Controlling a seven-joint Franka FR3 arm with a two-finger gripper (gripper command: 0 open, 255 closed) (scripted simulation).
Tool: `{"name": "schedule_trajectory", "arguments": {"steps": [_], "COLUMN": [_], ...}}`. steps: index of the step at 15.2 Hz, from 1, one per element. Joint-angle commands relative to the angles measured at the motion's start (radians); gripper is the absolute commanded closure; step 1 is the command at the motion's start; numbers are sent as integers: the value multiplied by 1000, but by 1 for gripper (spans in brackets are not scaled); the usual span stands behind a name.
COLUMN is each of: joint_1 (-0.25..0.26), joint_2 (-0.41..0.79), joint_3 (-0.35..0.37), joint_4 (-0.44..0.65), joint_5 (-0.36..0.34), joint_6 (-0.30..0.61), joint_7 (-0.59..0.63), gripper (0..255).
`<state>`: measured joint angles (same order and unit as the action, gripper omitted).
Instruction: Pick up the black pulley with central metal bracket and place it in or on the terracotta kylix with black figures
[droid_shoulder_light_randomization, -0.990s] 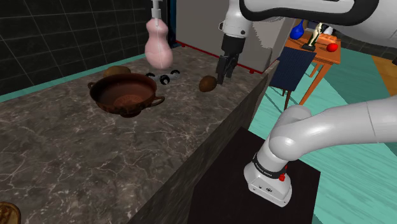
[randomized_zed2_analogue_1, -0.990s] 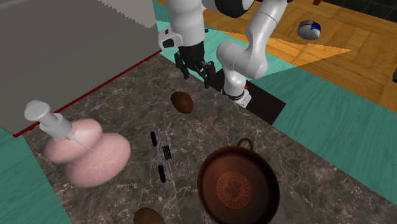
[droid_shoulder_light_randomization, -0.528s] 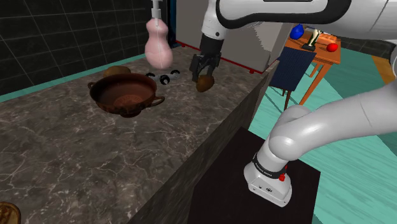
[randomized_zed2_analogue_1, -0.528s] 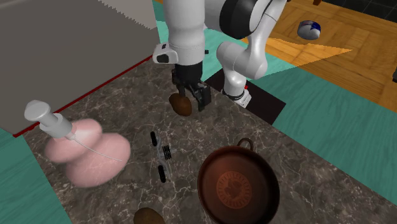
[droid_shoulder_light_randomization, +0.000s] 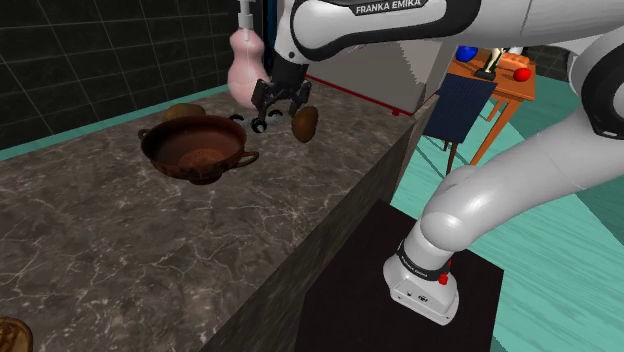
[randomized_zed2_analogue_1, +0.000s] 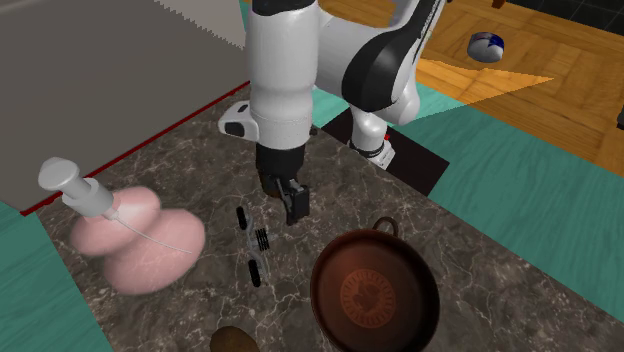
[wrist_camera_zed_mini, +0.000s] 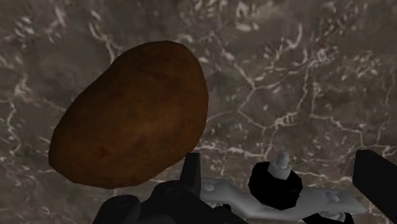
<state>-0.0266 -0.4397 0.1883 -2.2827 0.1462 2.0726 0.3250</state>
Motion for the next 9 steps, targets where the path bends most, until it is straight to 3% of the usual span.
{"name": "schedule_trajectory", "arguments": {"steps": [1, 3, 9], "joint_1": [-14, -25, -26], "joint_2": [56, 99, 139], "joint_3": [32, 52, 61], "joint_4": [30, 63, 21], "joint_5": [-16, -34, -39], "joint_6": [31, 63, 144], "joint_7": [76, 128, 133], "gripper": [0, 0, 0]}}
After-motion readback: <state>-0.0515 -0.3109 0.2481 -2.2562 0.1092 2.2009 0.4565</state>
